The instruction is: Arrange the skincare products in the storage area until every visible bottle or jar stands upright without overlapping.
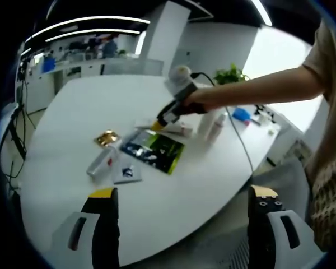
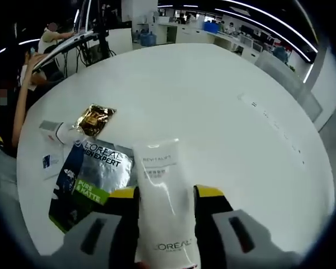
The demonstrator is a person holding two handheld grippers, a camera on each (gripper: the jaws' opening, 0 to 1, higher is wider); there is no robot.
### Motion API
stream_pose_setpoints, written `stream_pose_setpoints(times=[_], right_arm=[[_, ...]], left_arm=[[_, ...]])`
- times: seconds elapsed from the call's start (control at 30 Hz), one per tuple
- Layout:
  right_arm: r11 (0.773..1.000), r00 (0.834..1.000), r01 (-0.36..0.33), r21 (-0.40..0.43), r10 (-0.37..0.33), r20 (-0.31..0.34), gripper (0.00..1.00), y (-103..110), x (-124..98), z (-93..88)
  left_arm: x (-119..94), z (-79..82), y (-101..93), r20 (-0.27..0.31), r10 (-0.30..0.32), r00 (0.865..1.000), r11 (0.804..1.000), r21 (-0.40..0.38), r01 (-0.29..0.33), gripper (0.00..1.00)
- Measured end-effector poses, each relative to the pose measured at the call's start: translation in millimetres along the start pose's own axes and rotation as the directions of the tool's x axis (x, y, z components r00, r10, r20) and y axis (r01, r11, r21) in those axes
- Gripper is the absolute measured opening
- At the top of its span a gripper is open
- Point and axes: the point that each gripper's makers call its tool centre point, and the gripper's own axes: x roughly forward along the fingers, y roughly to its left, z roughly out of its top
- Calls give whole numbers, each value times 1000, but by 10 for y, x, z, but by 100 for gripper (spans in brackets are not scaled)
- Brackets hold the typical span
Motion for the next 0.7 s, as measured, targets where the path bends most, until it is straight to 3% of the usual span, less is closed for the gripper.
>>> stream_pose_setpoints(times=[0.43, 0.7], right_arm=[[998, 1000, 1, -65, 0, 17, 32, 9, -42, 29], [998, 994, 51, -43, -47, 100, 31, -9, -298, 180]], left_arm=[[68, 15, -9, -7, -11, 1000, 1000, 15, 11, 91], [50, 41, -29, 0, -4, 1000, 999, 34, 4, 90]])
